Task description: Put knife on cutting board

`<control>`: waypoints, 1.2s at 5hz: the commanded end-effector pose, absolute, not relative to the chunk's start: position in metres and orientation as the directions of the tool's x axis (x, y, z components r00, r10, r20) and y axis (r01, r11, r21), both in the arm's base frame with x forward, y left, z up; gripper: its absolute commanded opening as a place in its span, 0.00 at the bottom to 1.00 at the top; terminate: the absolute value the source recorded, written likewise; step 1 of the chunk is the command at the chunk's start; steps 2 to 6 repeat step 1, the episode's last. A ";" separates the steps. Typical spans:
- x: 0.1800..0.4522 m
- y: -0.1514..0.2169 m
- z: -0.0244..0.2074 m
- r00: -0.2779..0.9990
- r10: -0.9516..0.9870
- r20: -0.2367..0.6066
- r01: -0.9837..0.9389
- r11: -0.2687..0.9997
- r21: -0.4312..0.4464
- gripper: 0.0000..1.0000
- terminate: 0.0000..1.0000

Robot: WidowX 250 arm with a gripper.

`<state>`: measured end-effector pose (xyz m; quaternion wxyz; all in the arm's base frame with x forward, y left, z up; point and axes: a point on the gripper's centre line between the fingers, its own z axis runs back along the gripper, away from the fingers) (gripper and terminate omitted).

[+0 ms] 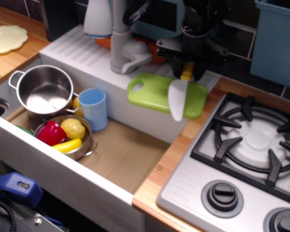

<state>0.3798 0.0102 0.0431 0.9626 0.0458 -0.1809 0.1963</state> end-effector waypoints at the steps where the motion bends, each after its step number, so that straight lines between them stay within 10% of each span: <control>1: 0.388 0.012 0.059 0.839 0.361 0.408 -0.393 0.919 -0.003 1.00 1.00; 6: 0.388 0.012 0.059 0.839 0.361 0.408 -0.393 0.919 -0.003 1.00 1.00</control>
